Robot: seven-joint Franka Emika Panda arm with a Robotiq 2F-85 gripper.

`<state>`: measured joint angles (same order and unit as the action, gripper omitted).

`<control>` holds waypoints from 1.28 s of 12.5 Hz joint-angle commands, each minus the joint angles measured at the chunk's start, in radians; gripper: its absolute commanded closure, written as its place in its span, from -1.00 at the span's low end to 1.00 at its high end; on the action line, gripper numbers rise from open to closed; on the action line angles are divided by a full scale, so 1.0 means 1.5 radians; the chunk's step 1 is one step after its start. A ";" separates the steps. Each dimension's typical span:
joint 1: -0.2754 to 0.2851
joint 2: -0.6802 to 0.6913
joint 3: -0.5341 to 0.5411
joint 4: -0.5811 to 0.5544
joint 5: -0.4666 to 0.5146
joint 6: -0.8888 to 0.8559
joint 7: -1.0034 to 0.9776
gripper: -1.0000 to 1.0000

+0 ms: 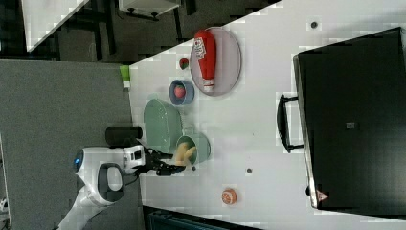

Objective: Pick Banana and place it in mug.

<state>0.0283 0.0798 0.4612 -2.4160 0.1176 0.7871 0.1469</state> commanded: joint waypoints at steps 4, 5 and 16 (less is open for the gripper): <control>-0.003 -0.119 -0.014 0.062 0.009 0.002 0.037 -1.00; -0.006 -0.139 -0.029 0.072 0.009 -0.032 0.037 -1.00; -0.020 -0.219 -0.296 0.264 -0.087 -0.347 -0.041 -1.00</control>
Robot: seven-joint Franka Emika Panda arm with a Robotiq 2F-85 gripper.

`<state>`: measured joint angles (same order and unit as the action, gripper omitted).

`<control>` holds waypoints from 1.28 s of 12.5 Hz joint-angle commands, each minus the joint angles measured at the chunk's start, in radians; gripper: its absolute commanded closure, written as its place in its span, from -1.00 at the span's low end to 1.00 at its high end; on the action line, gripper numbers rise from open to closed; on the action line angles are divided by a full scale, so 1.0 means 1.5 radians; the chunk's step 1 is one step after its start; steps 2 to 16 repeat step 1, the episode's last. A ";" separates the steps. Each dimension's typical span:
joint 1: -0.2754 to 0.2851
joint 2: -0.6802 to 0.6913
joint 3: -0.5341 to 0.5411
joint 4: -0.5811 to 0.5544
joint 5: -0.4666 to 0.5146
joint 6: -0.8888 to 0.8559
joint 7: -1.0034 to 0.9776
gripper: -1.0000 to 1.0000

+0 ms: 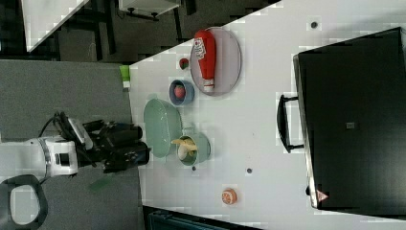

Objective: Pick Banana and place it in mug.

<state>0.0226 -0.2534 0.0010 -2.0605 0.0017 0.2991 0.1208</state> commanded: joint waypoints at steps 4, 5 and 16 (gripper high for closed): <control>-0.016 0.002 -0.007 0.032 -0.010 -0.026 -0.034 -1.00; -0.016 0.002 -0.007 0.032 -0.010 -0.026 -0.034 -1.00; -0.016 0.002 -0.007 0.032 -0.010 -0.026 -0.034 -1.00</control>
